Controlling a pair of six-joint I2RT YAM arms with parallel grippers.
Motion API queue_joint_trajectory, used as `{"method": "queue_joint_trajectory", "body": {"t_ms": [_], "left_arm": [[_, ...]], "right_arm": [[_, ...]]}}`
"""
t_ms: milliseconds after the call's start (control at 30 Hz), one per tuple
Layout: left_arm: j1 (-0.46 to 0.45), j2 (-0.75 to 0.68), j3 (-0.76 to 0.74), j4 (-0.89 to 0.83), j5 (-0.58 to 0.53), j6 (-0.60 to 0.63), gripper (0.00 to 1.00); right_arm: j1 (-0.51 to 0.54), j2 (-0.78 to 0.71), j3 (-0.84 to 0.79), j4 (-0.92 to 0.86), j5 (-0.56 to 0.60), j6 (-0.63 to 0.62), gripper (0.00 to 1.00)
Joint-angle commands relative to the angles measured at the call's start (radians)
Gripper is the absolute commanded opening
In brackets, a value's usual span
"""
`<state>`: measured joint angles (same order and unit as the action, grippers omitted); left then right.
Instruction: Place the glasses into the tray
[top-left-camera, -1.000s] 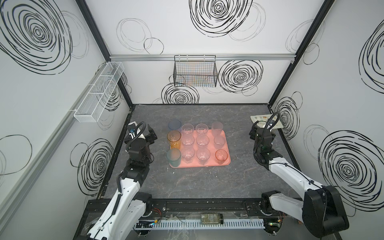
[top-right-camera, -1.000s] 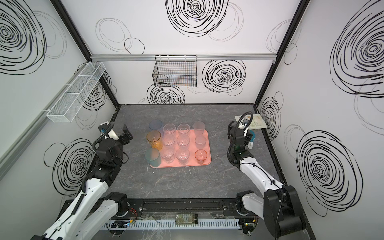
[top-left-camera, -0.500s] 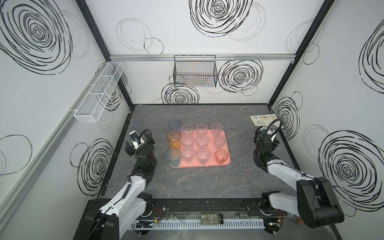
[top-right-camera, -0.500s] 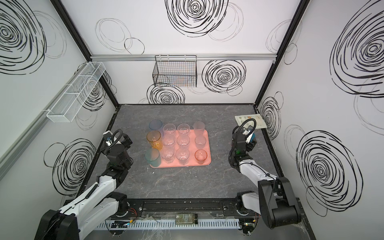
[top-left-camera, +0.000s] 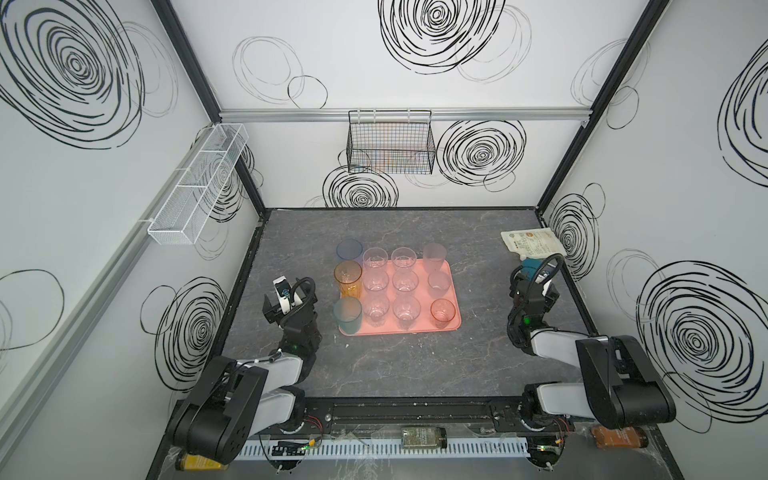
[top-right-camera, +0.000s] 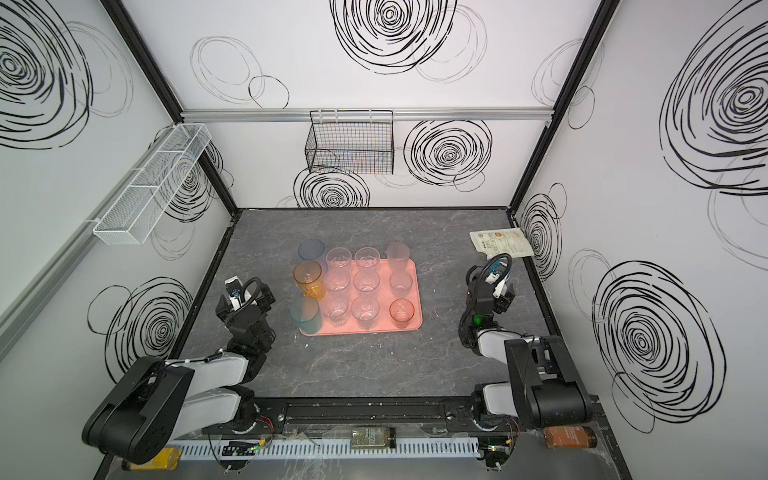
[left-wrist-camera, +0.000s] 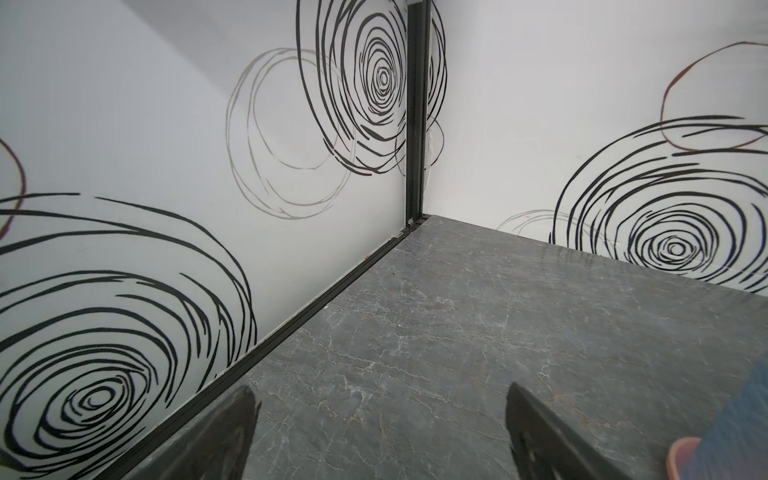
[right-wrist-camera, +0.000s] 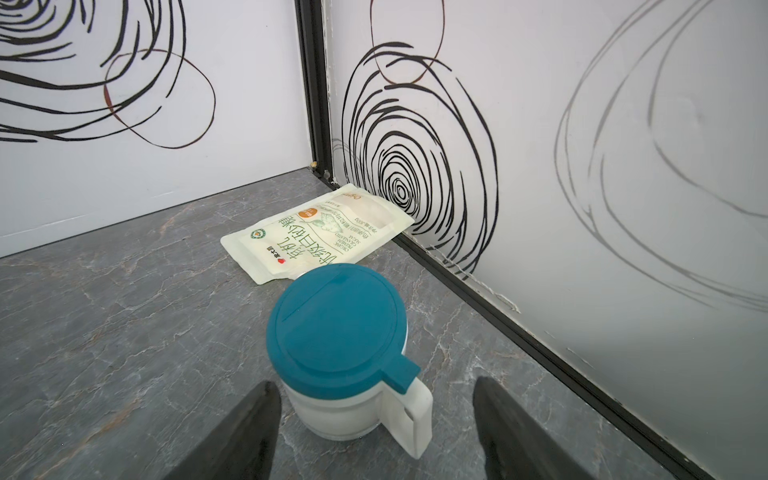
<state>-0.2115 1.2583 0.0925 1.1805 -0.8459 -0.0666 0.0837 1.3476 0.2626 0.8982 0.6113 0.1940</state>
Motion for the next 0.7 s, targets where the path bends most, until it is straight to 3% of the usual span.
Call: {"method": "queue_joint_trajectory", "body": {"t_ms": [0,133,200,367,500,667], "left_arm": [[0.026,0.041,-0.011,0.212,0.088,-0.01,0.96],[0.039,0.152,-0.033,0.397,0.186,0.023,0.96],[0.006,0.139,-0.037,0.402,0.162,0.063,0.97],[-0.009,0.02,-0.006,0.217,0.107,0.088,0.96],[0.015,-0.103,0.051,-0.087,0.116,-0.015,0.96],[-0.013,-0.051,0.016,0.009,0.083,0.002,0.96]], "right_arm": [[-0.02,0.014,-0.018,0.146,-0.064,-0.031,0.76],[-0.038,0.057,-0.065,0.268,-0.121,-0.04,0.76],[-0.041,0.053,-0.041,0.206,-0.158,-0.038,0.76],[-0.042,0.075,-0.04,0.229,-0.238,-0.079,0.75],[-0.058,0.081,-0.034,0.22,-0.294,-0.082,0.76],[-0.065,0.075,-0.048,0.239,-0.316,-0.085,0.78]]}}
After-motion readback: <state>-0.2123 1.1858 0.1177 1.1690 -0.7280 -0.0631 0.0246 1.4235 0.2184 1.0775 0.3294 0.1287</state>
